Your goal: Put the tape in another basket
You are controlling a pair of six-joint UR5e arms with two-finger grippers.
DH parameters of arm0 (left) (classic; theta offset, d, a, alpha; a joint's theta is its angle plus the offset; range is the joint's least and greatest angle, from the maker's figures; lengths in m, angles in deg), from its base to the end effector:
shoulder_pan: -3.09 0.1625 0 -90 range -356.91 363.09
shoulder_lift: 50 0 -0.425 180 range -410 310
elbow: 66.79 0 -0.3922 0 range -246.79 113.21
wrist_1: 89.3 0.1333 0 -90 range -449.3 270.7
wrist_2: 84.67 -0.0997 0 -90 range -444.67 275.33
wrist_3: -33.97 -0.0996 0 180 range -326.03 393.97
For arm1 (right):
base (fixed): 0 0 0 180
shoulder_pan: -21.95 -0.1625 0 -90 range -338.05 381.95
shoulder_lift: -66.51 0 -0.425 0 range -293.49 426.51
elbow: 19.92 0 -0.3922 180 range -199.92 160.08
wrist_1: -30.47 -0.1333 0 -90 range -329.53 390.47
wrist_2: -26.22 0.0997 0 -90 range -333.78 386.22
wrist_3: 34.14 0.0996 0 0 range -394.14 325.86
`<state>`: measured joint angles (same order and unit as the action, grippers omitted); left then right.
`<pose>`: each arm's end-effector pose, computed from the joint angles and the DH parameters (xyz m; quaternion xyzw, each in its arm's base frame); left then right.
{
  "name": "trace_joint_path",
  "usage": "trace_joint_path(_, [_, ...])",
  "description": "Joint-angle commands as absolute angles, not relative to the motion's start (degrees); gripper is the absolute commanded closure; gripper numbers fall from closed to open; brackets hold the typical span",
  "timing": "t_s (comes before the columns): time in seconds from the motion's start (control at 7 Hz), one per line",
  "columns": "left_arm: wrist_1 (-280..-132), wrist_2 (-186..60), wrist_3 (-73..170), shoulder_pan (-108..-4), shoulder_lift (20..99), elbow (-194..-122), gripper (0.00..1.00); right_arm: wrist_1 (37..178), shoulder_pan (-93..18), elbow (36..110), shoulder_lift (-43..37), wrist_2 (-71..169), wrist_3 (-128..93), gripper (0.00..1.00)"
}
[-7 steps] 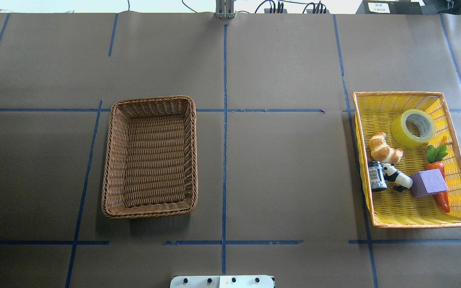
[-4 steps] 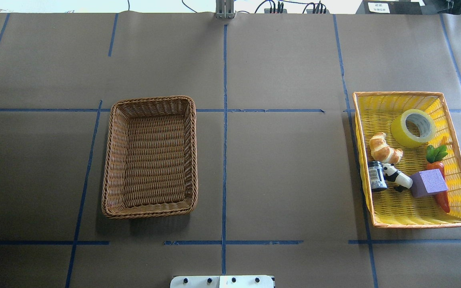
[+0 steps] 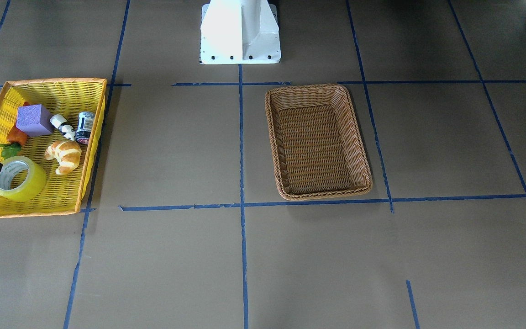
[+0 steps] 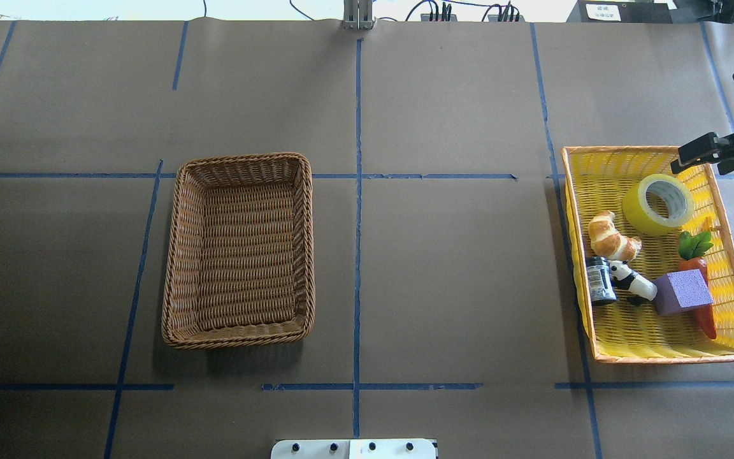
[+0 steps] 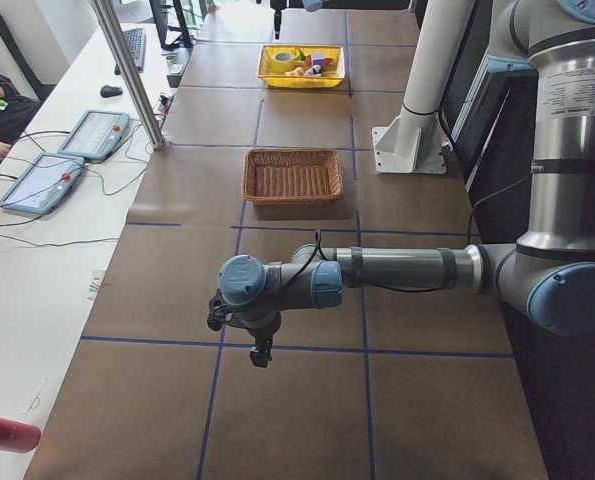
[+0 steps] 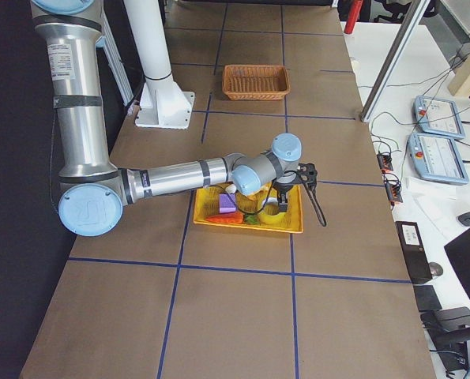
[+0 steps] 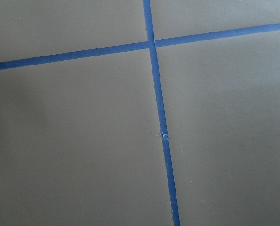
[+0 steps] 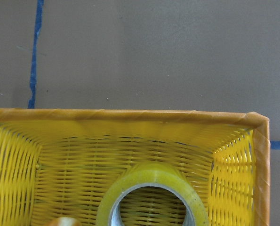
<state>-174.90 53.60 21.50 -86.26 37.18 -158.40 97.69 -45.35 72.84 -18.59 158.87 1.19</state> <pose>-0.0537 -0.4646 0.6710 -0.0024 0.4108 0.0843 0.9078 -0.1508 -0.5310 0.5463 0.0437 -0.4255 0.0040 0.9039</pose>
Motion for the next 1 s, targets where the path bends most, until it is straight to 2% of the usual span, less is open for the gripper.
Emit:
trace_joint_path(0.0, [-174.9, 53.67, 21.58, -86.21, 37.27, -158.46, 0.0, 96.56, -42.23, 69.22, -17.25, 157.28, 1.89, 0.02])
trace_joint_path(0.29, [-174.9, 53.67, 21.58, -86.21, 37.27, -158.46, 0.0, 96.56, -41.42, 66.41, -16.54, 156.21, 1.63, 0.01])
trace_joint_path(0.86, [-174.9, 53.76, 21.58, -86.21, 37.36, -158.55, 0.0, 96.56, -41.42, 65.43, -17.33, 156.21, 1.01, 0.01])
